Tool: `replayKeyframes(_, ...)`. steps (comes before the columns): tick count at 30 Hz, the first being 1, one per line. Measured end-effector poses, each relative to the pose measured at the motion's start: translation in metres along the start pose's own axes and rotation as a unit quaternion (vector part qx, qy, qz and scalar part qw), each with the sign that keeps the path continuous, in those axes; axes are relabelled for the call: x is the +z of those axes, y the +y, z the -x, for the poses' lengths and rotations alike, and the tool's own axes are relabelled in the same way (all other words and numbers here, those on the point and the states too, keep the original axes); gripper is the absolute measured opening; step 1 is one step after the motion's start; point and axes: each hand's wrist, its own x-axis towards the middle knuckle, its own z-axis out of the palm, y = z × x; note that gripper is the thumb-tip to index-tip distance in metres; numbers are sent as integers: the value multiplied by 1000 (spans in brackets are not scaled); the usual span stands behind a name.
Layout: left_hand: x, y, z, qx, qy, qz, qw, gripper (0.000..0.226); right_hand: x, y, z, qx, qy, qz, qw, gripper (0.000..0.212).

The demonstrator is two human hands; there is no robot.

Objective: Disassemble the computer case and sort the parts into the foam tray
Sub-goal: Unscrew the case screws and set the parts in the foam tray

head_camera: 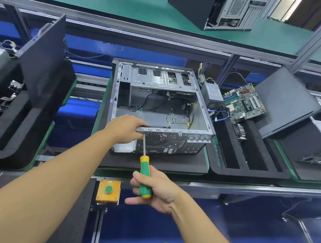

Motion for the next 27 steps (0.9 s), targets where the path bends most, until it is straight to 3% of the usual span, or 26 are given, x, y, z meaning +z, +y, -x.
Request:
replayKeyframes(5, 1, -1, -1, 0, 5, -5, 1000, 39, -9, -7, 4, -2, 13, -45, 999, 30)
replayKeyframes(9, 1, -1, -1, -1, 6, -3, 1000, 40, -11, -9, 8, 32, -19, -83, 996, 38)
replayKeyframes(13, 1, 0, -1, 0, 4, -4, 1000, 38, -11, 5, 4, -34, -18, -52, 998, 18)
replayKeyframes(18, 1, 0, -1, 0, 11, -4, 1000, 39, 0, 10, -7, -90, 69, 20, 993, 39)
replayKeyframes(21, 2, -1, -1, -6, 11, -4, 1000, 39, 3, 12, -9, -74, 107, 44, 990, 42)
replayKeyframes(25, 3, -1, -2, -4, 13, -8, 1000, 39, 0, 2, -5, -31, 109, -26, 993, 20)
replayKeyframes(27, 4, -1, -2, -5, 18, -10, 1000, 37, -2, -2, -1, -11, 75, -58, 995, 32)
